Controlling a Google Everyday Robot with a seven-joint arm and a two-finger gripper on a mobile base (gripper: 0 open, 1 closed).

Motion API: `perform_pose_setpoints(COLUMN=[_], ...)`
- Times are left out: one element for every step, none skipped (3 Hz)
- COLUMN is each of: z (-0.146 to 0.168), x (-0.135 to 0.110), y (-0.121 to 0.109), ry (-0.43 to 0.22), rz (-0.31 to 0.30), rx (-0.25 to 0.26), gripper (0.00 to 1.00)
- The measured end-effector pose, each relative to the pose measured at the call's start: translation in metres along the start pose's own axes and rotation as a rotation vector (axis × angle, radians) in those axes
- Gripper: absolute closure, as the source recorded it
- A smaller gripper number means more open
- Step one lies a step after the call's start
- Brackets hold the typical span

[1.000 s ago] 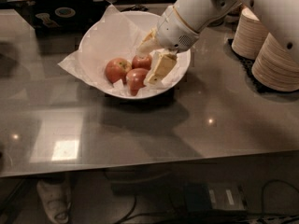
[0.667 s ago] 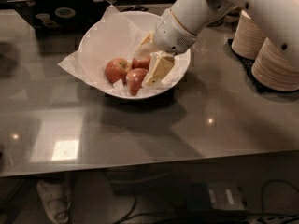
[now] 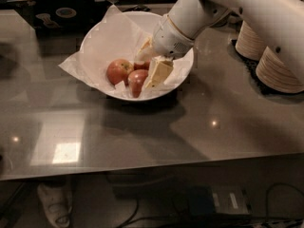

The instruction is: Pick apple from white bowl

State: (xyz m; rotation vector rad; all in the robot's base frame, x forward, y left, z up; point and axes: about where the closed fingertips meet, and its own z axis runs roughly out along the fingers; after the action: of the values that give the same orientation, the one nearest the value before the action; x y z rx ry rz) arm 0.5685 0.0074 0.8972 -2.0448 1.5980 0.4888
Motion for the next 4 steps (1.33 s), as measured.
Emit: perform_pose_setpoints(z=[0.007,0.014,0.018,0.017], x=[0.002,0.007,0.012,0.011], y=[-0.004,-0.005,-0.005,-0.006], ry=[0.013,0.023,0.032,0.032], rz=[0.005,0.024,0.042,0.042], rx=[0.003,0.003,0.002,0.002], gripper=[0.34,0.34,0.34,0.35])
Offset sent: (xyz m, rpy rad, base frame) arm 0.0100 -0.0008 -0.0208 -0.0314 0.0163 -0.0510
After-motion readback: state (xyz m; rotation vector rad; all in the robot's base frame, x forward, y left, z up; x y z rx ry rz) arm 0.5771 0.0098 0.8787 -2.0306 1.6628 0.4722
